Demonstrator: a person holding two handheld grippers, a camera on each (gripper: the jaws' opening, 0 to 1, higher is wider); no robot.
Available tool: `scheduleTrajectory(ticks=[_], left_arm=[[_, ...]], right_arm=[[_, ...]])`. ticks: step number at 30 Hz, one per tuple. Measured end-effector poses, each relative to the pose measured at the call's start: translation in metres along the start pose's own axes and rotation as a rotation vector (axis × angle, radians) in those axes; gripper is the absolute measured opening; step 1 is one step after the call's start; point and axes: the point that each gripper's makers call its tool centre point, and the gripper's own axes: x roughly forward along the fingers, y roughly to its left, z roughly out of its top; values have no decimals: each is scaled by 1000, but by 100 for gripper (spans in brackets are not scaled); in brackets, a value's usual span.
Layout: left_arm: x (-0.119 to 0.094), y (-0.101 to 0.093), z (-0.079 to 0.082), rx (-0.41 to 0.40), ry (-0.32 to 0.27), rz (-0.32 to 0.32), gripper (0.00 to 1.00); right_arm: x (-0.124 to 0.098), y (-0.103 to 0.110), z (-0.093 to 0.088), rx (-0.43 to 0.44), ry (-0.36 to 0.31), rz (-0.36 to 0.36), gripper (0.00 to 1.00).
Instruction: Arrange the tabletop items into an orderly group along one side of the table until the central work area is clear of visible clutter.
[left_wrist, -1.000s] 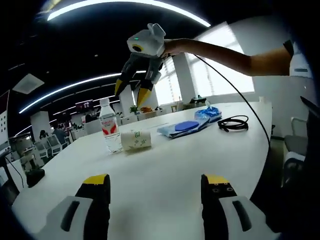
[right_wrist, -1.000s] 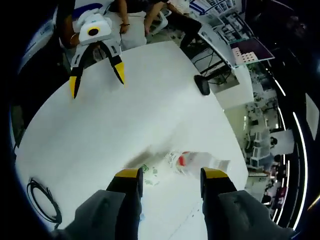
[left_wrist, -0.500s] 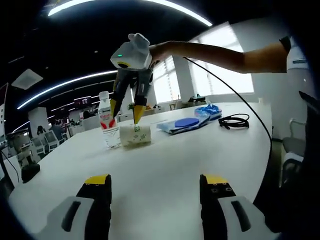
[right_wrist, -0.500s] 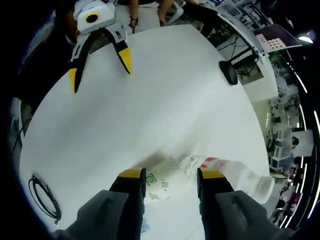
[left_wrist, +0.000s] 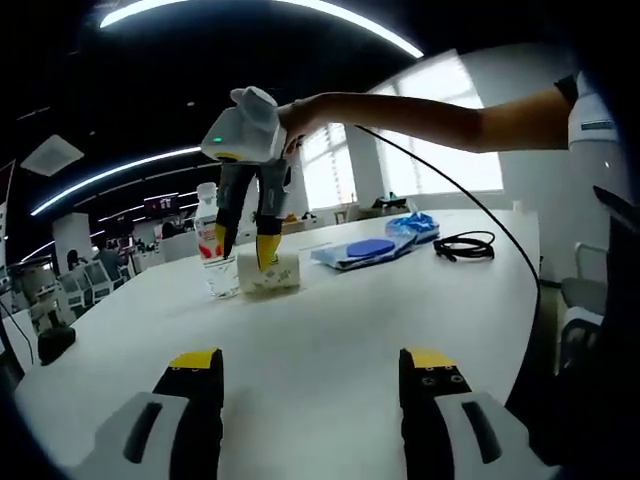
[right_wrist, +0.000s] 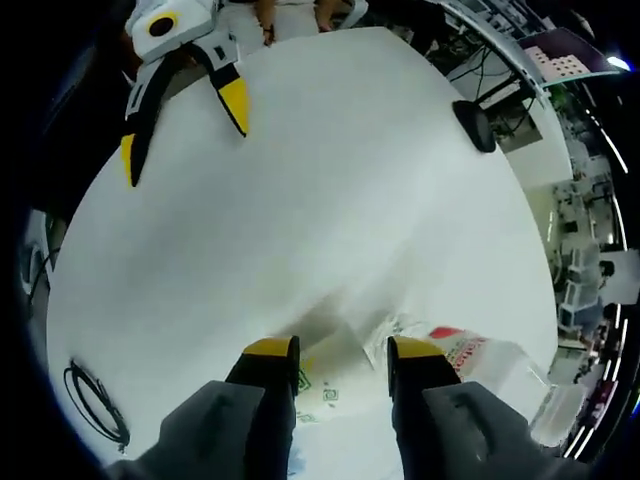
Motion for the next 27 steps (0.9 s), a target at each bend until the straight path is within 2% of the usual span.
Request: scheduleTrajectory(ticks=[9, 13, 19, 27], left_arm=[[3, -1, 2, -9, -1, -10, 70], [5, -3, 3, 0, 4, -17, 70], [6, -5, 4, -3, 2, -19, 69], [4, -6, 4, -7, 6, -19, 69]], right_arm=[[8, 5, -8, -23, 66, 24, 23], [6, 9, -11, -19, 86, 35, 12], [4, 18, -19, -30, 148, 58, 2], [-6, 30, -23, -17, 193, 79, 1]])
